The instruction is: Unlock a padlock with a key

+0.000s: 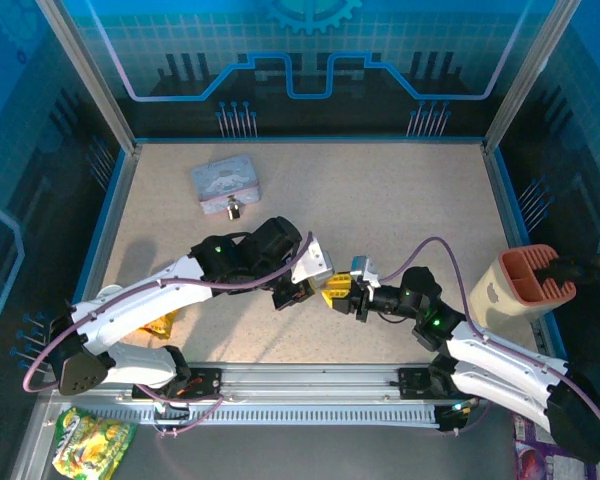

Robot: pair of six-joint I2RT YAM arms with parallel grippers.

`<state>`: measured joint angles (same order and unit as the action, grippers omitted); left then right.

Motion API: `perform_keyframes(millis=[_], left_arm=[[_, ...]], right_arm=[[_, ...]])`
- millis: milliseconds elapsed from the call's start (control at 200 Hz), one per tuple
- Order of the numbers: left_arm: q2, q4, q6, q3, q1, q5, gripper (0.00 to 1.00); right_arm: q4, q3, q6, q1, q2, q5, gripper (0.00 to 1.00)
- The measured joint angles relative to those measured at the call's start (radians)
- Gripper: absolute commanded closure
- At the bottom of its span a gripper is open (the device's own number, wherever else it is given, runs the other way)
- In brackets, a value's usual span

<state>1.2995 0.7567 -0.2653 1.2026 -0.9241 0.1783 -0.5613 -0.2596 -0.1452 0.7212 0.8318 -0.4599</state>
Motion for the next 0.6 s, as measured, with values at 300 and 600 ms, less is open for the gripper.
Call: perform_keyframes(millis=[300,600], left_arm=[[0.000,0.008,-0.005,0.000,-0.003,0.014,1.00],[-0.010,0.002,-0.008,-0.008,-0.003,0.009,0.81]], right_arm=[[0.000,-0.002,0.001,0.004,0.008,-0.024,0.89],[0.017,-0.004,-0.004,0.005,-0.007,-0.012,1.00]])
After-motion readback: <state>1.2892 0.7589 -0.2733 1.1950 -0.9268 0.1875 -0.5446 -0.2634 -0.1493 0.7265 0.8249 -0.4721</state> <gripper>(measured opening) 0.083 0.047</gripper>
